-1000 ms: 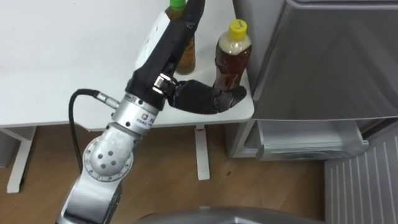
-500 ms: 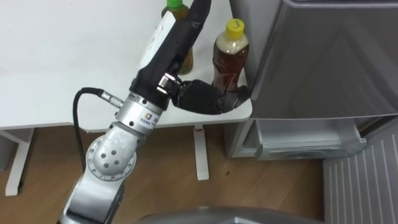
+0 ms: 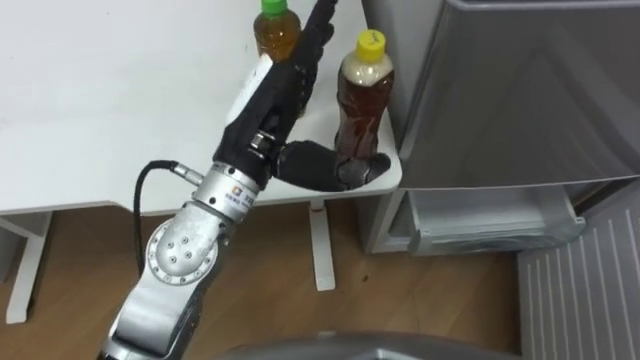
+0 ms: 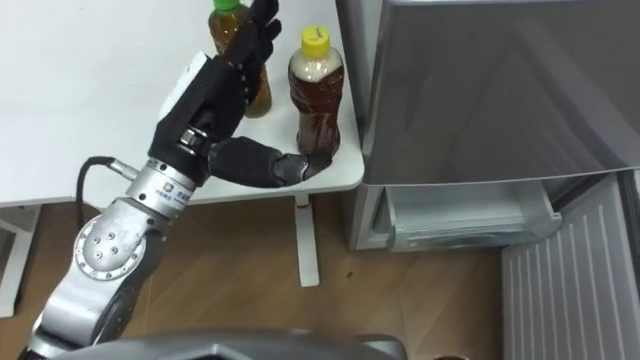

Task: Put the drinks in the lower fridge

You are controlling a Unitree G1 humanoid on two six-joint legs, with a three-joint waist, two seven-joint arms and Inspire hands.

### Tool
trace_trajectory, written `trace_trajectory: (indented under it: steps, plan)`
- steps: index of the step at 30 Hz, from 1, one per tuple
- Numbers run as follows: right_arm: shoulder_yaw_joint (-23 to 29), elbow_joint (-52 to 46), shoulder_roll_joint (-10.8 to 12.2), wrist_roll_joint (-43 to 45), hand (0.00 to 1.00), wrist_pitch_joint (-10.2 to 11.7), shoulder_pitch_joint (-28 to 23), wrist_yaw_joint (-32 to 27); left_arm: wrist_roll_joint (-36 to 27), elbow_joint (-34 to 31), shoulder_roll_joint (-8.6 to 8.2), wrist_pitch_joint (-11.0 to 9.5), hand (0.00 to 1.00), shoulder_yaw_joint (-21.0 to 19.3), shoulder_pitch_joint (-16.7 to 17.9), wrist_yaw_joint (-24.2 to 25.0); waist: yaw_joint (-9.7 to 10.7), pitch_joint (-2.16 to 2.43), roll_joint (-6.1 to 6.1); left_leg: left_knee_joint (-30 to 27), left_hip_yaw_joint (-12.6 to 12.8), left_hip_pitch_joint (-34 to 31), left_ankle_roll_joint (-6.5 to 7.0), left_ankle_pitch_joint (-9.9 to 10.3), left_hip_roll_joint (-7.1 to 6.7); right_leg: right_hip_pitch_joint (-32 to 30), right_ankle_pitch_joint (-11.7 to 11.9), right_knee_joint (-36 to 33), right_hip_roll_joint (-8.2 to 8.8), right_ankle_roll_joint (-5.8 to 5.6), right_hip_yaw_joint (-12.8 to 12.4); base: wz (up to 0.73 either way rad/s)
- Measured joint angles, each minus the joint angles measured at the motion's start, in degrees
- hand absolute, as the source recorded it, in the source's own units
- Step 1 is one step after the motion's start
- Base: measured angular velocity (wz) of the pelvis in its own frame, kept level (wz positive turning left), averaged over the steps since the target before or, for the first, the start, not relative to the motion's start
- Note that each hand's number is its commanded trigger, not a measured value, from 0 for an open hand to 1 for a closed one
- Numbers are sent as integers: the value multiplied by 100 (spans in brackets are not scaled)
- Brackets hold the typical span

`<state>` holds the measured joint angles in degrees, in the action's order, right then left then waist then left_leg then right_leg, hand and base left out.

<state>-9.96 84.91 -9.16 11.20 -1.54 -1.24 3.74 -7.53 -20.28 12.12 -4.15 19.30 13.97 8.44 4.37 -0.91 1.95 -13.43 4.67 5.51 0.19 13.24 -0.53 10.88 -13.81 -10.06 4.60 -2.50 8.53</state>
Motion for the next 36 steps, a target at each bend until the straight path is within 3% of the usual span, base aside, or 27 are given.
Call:
trace_trajectory:
  steps: [19, 26, 36]
  plan:
    - [-8, -108, 0, 2, 0, -109, -61, 1, -187, 9, -37, 192, 0, -120, -2, 592, 6, 67, -85, -7, 12, 24, -9, -1, 38, 13, 13, -8, -40, 21, -48, 0]
    - [-20, -243, 1, 18, 0, -112, -157, -5, -201, 16, -72, 253, 0, -120, -2, 588, 6, 53, -79, -10, 19, 57, -15, -6, 46, 14, 13, -59, -44, 21, -69, 0]
    - [-4, -278, 21, 48, 0, -228, -146, 11, -815, 174, -134, 260, 0, -123, -189, 449, 30, 2, -28, -22, 26, -53, -32, -17, 70, -96, 13, -68, -65, 24, -72, 0]
